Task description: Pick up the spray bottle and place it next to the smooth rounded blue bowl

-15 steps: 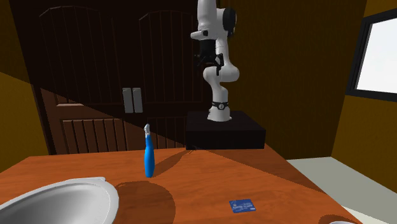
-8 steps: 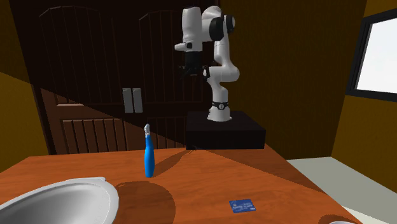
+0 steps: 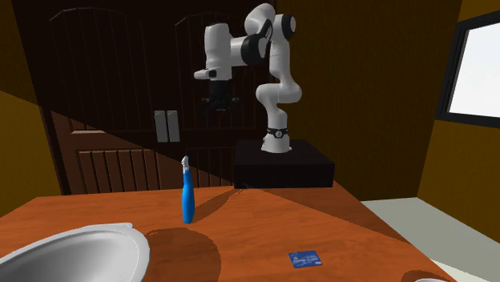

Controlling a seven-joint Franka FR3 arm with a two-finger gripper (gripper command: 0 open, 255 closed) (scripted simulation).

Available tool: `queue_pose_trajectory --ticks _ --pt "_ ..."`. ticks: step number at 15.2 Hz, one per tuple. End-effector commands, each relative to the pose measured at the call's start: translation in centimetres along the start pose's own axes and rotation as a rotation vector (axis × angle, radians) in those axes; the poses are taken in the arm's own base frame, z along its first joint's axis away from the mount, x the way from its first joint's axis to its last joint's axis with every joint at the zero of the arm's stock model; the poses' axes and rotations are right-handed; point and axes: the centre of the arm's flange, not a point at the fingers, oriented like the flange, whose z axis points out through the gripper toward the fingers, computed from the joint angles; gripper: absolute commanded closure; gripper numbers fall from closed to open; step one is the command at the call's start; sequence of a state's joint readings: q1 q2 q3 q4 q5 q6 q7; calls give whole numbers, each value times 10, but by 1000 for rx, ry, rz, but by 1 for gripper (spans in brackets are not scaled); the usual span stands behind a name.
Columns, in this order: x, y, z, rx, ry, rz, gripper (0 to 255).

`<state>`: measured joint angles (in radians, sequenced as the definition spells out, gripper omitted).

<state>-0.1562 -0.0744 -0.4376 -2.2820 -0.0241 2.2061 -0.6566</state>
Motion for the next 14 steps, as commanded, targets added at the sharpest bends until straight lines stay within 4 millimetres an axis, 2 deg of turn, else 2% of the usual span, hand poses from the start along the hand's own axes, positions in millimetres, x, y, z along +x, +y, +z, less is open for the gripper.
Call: queue_pose_trajectory --ticks 1,11,14 --pt "8 21 16 -5 0 -1 0" --pt "40 126 85 -19 -1 -3 0" --pt "41 131 99 -19 -1 -3 0"
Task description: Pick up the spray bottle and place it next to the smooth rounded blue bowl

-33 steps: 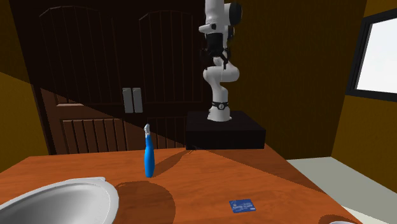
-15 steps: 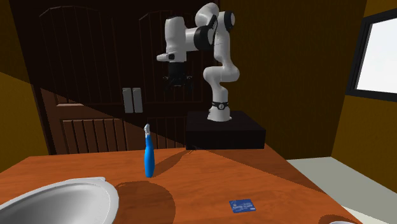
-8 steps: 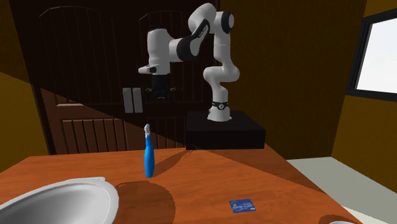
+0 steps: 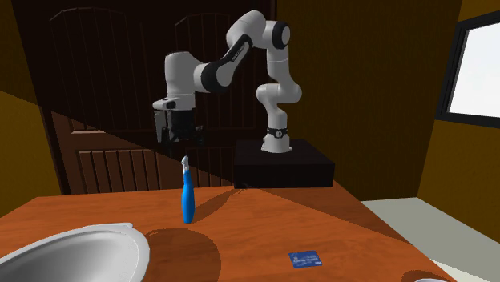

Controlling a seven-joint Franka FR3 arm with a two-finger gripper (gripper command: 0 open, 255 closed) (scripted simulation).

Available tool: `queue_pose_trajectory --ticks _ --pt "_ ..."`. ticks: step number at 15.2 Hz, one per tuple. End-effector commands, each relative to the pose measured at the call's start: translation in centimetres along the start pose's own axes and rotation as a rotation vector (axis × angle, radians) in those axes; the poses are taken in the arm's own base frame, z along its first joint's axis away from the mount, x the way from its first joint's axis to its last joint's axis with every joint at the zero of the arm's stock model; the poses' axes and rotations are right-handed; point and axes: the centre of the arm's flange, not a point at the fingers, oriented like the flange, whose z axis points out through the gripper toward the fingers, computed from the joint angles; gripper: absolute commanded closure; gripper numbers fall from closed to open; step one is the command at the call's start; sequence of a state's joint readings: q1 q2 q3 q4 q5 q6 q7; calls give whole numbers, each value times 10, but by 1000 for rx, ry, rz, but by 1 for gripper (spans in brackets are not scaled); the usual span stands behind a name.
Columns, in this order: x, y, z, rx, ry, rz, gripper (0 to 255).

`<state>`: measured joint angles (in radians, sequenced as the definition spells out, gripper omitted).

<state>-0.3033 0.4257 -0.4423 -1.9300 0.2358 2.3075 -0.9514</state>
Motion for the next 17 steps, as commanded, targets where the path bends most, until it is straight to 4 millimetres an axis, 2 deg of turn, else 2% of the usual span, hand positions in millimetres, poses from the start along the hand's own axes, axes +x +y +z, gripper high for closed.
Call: queue_pose_trajectory --ticks 1,5,13,14,17 --pt "0 2 10 0 1 0 0" --pt "0 2 34 0 1 0 0" --pt "0 2 34 0 0 0 0" --pt "0 2 34 0 0 0 255" --pt "0 2 34 0 0 0 255"
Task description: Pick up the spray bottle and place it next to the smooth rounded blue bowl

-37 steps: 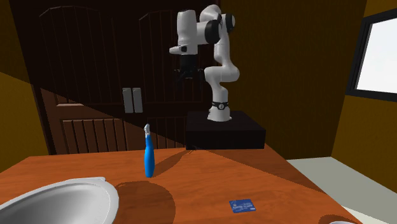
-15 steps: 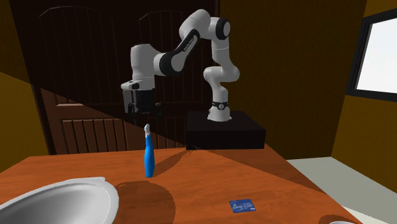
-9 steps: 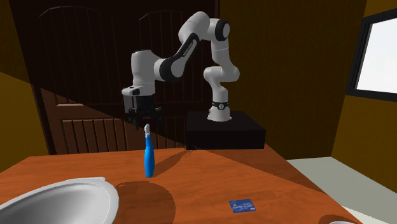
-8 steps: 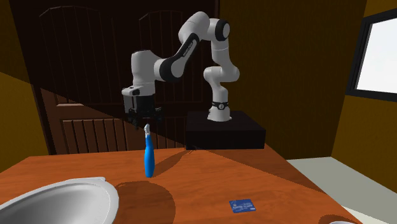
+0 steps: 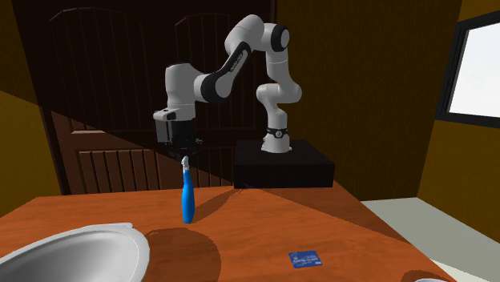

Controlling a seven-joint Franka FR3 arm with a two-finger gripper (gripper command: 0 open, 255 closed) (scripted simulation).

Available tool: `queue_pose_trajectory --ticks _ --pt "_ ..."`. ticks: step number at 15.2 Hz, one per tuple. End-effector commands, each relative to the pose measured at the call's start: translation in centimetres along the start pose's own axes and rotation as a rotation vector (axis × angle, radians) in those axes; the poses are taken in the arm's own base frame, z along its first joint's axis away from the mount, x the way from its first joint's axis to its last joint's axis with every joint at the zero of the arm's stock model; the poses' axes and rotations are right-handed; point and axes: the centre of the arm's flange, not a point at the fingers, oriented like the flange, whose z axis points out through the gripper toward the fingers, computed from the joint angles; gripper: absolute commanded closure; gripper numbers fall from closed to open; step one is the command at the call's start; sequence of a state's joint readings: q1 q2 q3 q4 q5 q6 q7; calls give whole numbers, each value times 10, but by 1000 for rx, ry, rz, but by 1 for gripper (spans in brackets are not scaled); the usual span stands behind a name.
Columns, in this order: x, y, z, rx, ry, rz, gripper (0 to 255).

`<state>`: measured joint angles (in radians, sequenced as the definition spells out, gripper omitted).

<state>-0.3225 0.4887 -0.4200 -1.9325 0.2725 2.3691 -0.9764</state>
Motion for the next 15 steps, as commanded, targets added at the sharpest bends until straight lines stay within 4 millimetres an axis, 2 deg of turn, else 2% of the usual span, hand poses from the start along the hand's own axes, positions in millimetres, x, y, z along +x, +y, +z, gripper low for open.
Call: queue_pose_trajectory --ticks 1,6,15 --pt "0 0 0 0 0 0 255" --pt "0 0 0 0 0 0 255" --pt "0 0 -47 0 0 0 255"
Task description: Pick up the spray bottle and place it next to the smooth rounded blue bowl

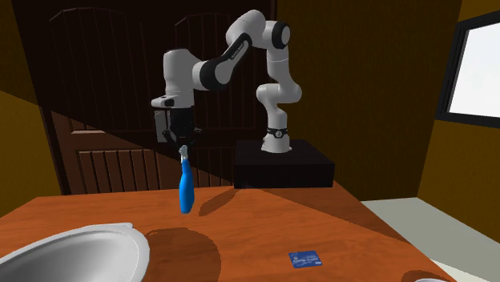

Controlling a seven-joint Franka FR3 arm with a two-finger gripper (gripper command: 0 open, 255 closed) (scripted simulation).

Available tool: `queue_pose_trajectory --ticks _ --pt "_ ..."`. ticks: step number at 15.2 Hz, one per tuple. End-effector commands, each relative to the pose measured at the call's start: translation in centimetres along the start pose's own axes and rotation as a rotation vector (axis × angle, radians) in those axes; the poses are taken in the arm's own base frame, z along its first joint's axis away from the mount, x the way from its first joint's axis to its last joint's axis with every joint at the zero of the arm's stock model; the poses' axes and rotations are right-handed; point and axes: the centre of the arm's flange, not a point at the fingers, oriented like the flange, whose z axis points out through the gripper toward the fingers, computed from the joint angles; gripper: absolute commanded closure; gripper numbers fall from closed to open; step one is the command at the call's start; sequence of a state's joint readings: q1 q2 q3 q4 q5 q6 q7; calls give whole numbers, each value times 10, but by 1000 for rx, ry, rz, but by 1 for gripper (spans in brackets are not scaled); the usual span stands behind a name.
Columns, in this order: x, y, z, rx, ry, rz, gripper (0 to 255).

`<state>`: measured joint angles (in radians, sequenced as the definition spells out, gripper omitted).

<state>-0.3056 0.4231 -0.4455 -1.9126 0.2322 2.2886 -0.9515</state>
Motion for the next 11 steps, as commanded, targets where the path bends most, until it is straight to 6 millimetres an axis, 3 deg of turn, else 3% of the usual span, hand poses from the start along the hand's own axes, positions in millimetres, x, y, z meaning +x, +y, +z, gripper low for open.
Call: queue_pose_trajectory --ticks 1,11 --pt "-1 -2 -11 0 0 0 255" --pt "-1 -1 -64 0 0 0 255"
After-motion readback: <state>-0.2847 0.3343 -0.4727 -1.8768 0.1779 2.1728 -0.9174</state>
